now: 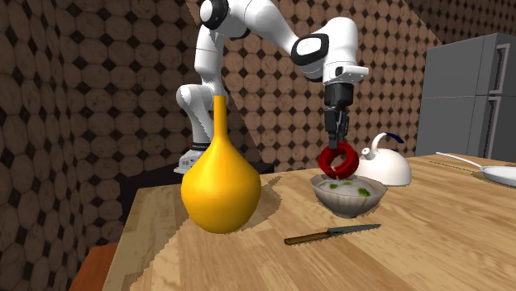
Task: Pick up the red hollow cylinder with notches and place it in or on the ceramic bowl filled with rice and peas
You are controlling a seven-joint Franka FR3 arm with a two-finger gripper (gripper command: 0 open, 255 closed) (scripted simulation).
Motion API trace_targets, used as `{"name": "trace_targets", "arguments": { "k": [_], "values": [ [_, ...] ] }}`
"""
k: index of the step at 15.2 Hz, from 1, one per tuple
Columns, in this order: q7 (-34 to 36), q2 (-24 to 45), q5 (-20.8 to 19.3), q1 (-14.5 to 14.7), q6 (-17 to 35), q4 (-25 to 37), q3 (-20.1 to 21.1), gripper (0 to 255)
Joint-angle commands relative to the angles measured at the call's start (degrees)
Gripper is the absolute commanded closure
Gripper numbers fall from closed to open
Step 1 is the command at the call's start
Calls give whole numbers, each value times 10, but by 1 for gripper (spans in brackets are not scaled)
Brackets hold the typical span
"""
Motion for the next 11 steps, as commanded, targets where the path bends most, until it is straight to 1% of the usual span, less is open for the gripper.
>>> {"name": "trace_targets", "arguments": {
  "k": [1,2,3,8,11],
  "values": [
    [0,0,0,0,0,0,0,255],
    [0,0,0,0,0,0,0,255],
    [0,0,0,0,0,0,0,0],
    [0,0,0,0,0,0,0,0],
    [-3,-33,5,5,-49,16,5,0]
  ]
}}
